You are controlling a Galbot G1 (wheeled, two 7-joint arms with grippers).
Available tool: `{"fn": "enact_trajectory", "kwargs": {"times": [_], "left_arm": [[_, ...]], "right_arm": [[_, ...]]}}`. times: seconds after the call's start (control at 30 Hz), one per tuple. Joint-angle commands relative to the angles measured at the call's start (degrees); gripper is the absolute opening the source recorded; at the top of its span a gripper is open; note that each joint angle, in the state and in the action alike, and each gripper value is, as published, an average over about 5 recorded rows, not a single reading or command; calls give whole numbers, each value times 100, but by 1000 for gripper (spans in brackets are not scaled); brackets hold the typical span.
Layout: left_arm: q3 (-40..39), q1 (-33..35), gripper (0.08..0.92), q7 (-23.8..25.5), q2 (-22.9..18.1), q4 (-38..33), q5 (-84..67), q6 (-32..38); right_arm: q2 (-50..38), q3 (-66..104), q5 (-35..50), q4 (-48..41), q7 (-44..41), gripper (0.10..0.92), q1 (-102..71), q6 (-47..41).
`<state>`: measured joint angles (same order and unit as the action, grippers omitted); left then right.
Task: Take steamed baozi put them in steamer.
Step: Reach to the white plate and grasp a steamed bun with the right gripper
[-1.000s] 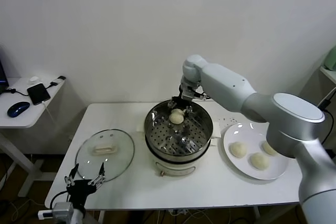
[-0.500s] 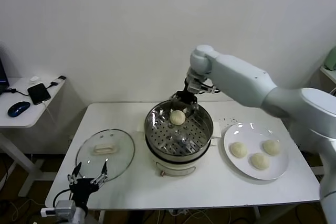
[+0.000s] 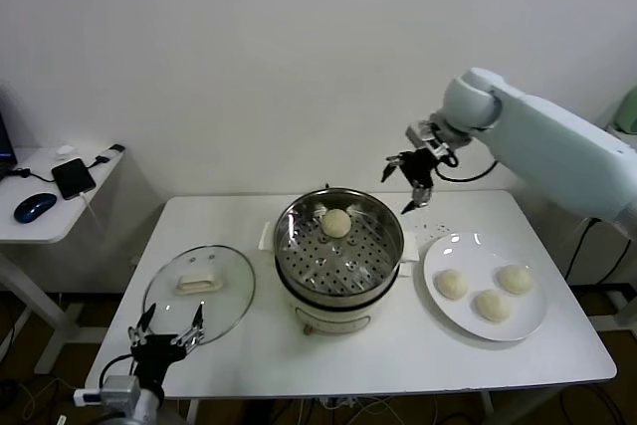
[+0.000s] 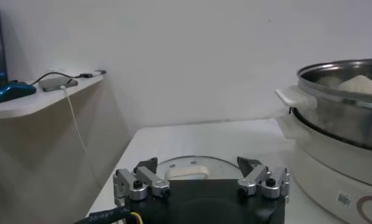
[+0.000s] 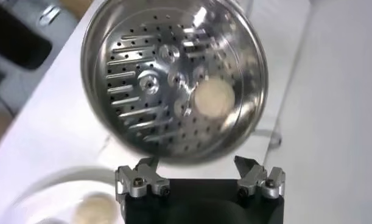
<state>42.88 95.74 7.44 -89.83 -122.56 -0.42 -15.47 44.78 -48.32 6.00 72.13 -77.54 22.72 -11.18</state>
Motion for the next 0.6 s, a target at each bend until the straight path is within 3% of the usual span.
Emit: {"fn": "enact_trajectory", "kwargs": {"times": [0.03,0.27,0.6], "left_arm": [[12,58,823,60,14,-21,-96,-13],[19,114,823,77,-2,-32,-64,-7],[-7,147,823,81,-34,52,-1,-1]], "right_arm": [[-1367,612,-262,665,-272,823,-666,-1320],[-1160,2027,-1634,519,-150,823,-2640,-797],[-488,2325,-2223,-26,0,823,-3420,-331]]}}
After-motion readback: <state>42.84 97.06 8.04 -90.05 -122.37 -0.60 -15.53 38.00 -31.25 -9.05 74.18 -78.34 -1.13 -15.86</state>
